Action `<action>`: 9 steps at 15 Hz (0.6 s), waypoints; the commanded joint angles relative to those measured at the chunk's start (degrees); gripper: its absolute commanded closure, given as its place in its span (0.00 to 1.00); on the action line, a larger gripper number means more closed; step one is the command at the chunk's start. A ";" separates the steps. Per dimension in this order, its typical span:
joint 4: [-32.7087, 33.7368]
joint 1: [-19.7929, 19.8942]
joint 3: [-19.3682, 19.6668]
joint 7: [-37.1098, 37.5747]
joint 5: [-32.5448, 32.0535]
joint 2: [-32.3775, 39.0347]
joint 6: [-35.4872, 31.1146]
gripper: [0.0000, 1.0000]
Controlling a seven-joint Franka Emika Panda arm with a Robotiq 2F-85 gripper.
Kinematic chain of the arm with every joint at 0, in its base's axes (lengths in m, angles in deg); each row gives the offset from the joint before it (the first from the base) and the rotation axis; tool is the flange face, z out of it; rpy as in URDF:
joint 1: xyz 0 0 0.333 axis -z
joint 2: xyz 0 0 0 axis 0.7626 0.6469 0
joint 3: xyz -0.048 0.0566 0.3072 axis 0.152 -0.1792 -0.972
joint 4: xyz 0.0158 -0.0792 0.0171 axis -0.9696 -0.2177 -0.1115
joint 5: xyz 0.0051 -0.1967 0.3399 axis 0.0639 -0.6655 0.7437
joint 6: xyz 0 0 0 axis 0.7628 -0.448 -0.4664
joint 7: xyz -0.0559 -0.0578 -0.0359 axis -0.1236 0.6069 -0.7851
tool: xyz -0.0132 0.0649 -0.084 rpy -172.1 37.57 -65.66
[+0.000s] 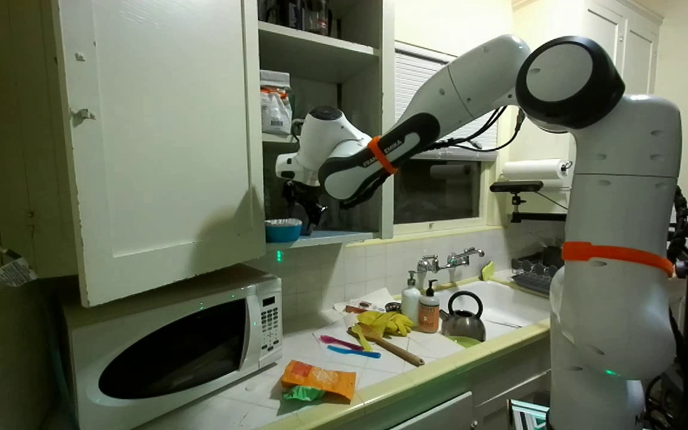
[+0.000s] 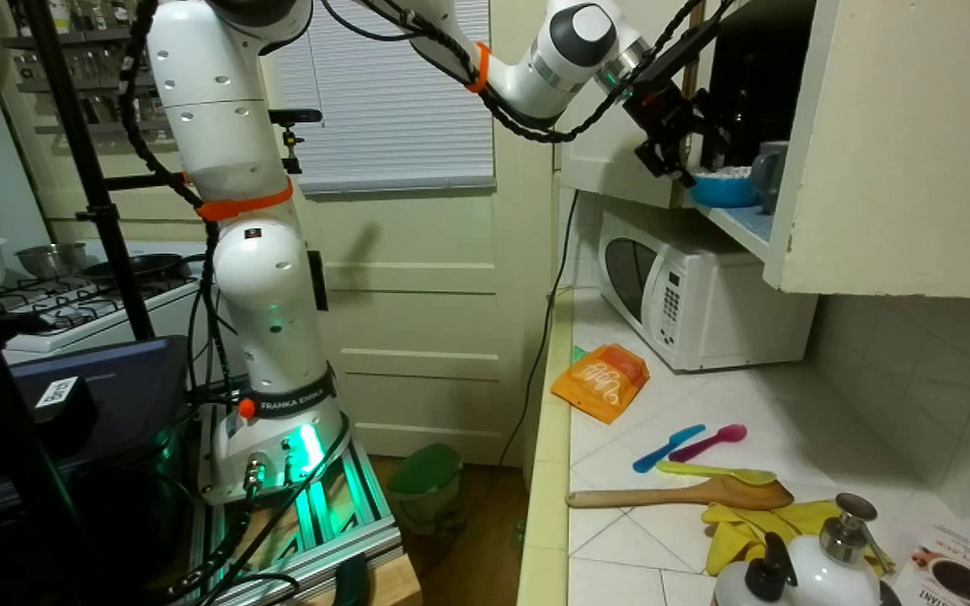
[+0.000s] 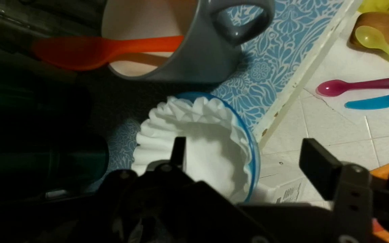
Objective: Put the blue bowl in the bottom compartment of the top cabinet
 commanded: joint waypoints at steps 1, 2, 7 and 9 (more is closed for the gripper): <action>-0.84 0.89 -0.97 0.29 -0.06 -1.14 0.51 0.00; -1.57 0.92 -1.09 0.88 -0.30 -1.75 0.25 0.00; -10.00 1.86 -1.63 7.35 -5.08 -9.05 -2.64 0.00; -14.83 2.52 -2.06 11.37 -8.88 -13.55 -4.05 0.00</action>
